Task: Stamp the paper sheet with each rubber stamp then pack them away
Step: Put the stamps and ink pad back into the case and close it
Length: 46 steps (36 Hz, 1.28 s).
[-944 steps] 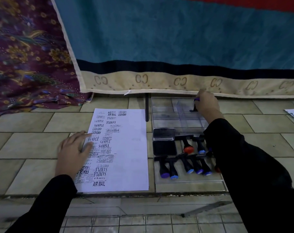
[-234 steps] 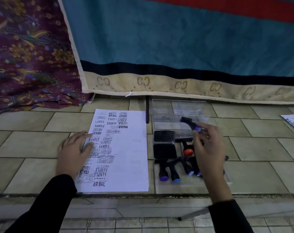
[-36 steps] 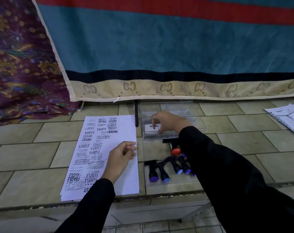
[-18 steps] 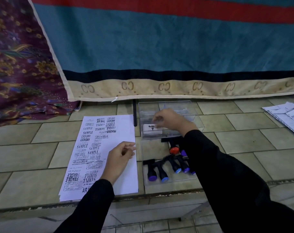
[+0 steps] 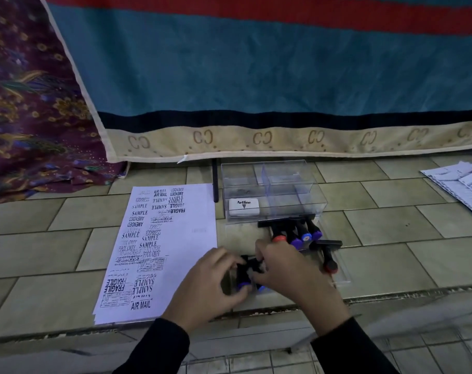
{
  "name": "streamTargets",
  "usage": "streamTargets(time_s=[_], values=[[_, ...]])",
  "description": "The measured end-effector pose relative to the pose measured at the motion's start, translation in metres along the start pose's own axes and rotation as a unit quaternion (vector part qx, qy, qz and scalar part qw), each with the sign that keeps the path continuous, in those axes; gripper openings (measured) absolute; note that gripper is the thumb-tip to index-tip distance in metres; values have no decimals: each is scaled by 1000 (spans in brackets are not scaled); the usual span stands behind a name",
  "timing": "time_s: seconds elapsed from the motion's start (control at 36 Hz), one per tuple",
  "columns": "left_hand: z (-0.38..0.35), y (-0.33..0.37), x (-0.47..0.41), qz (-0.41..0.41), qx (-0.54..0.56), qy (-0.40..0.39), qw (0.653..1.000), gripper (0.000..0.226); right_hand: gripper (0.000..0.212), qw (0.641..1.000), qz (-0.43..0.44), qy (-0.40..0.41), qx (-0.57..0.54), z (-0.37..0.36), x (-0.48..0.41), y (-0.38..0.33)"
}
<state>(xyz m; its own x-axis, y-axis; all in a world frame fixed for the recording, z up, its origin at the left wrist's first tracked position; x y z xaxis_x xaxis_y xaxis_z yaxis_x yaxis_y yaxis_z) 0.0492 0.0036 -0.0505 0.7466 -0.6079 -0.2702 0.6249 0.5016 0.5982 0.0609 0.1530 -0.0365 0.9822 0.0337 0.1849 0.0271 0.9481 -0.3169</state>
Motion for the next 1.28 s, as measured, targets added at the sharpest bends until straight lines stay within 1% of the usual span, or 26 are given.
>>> streamTargets(time_s=[0.08, 0.22, 0.39, 0.53, 0.67, 0.83, 0.89, 1.0, 1.11, 1.17, 1.22, 1.28], values=[[-4, 3, 5, 1, 0, -15, 1000, 41, 31, 1000, -9, -1, -9, -6, 5, 3], [-10, -5, 8, 29, 11, -26, 999, 35, 33, 1000, -10, -4, -7, -8, 7, 3], [-16, -12, 8, 60, -1, -40, 997, 37, 34, 1000, -2, -1, -8, -9, 9, 0], [-20, -18, 6, 76, 4, -45, 996, 33, 34, 1000, 0, -1, -6, -7, 9, -1], [-22, -22, 4, 92, 8, -51, 994, 36, 34, 1000, 4, -1, -5, -8, 9, -2], [-22, -23, 2, 115, -12, -55, 992, 42, 39, 1000, 2, -19, -6, -12, 8, 1], [-22, -22, 2, 122, -22, -55, 991, 44, 38, 1000, -1, -18, -9, -13, 7, 2], [-19, -12, 1, 108, -63, -24, 992, 48, 31, 1000, 1, -15, -9, -13, 5, 4], [-6, -2, 0, 79, -96, 51, 991, 38, 27, 1000, -3, -10, -17, -2, 4, 6], [4, 0, -4, 69, -100, 90, 989, 35, 22, 999, 6, 18, -32, 12, 4, 7], [15, 0, -10, 71, -91, 119, 986, 33, 22, 997, 12, 53, -52, 30, 2, 9], [28, -3, -21, 82, -75, 141, 984, 32, 20, 992, 16, 106, -62, 53, -2, 11]])
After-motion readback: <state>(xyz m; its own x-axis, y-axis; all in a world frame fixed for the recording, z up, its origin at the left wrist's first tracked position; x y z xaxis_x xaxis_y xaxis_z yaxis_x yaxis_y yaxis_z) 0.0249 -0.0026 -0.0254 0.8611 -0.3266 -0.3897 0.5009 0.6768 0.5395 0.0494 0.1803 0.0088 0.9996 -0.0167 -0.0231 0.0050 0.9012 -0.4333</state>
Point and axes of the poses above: each hand's wrist, its own x-axis away from the middle knuckle, its own z-axis out of the back of the hand, y = z × x, the point moved 5 cm from there along -x, towards the middle knuckle, and after that the axes turned 1 degree about z, right-handed, at the moved point
